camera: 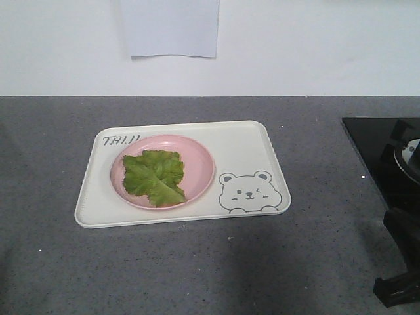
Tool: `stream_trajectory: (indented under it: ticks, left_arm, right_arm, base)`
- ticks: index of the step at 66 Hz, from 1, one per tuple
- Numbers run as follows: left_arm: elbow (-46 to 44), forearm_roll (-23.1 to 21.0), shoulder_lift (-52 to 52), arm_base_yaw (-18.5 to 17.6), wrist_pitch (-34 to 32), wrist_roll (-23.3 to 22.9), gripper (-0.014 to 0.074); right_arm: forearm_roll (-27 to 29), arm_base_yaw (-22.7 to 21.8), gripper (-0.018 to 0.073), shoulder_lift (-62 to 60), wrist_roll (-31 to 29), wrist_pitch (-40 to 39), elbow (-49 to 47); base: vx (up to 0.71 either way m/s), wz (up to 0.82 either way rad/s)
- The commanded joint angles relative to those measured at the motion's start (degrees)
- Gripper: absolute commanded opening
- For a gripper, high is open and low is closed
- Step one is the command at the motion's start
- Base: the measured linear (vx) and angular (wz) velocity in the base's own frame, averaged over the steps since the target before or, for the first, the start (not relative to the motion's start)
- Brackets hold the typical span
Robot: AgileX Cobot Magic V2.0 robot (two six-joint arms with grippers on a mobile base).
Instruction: Transfer vegetables to tray and serve
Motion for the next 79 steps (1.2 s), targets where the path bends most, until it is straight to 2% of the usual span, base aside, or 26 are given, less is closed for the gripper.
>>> stream_trajectory:
  ticks: [1,45,49,54,61,67,72,75,76,77,79]
  left_arm:
    - [1.47,-0.16,-0.83,0.17,-4.32,-0.39,-0.0006]
    - [1.47,-0.16,-0.83,0.17,-4.32,-0.39,-0.0006]
    - [1.47,-0.16,-0.83,0.17,-4.32,-0.39,-0.0006]
    - [1.47,-0.16,-0.83,0.17,-4.32,-0.39,-0.0006]
    - [1.47,-0.16,-0.83,0.17,-4.32,-0.39,-0.0006]
    - [1.47,-0.16,-0.83,0.17,-4.32,-0.39,-0.0006]
    - [1.47,-0.16,-0.83,0.17,-4.32,-0.39,-0.0006]
    - [1.47,-0.16,-0.83,0.17,-4.32,-0.39,-0.0006]
    - [1.47,-0.16,-0.83,0.17,-4.32,-0.39,-0.0006]
    - [1.47,-0.16,-0.83,0.17,-4.32,-0.39,-0.0006]
    - [1.47,-0.16,-0.83,0.17,-4.32,-0.39,-0.0006]
  right_arm:
    - [0.26,0.0,-0.0003,0.05,-0.14,1.13,-1.58]
    - [0.18,-0.19,-0.0003,0.05,-0.5,1.41,-1.39]
    - [0.64,-0.2,-0.0003,0.05,-0.5,1.41,-1.39]
    - [4.18,-0.2,-0.0003,0.05,-1.46,1.74,-1.39]
    - [14.05,-0.2,-0.0003,0.1,-9.2,3.19,-1.39]
    - [27.56,-0.2,-0.0003,0.1,-22.45,3.03,-1.39]
    - [40.63,-0.2,-0.0003,0.1,-38.0,2.47,-1.39]
    - [51.73,-0.2,-0.0003,0.1,-46.56,2.73,-1.39]
    - [53.23,-0.2,-0.0003,0.1,-49.4,2.82,-1.39]
    - [65.6,-0.2,-0.0003,0.1,-60.4,4.13,-1.39]
    - [70.5,-0.2,-0.0003,0.05,-66.45,4.83,-1.39]
  base:
    - [0.0,0.0]
    - [0.0,0.0]
    - [0.0,0.0]
    - [0.0,0.0]
    - [0.0,0.0]
    - [0.0,0.0]
    - [0.0,0.0]
    - [0.0,0.0]
    - [0.0,0.0]
    - [0.0,0.0]
    - [0.0,0.0]
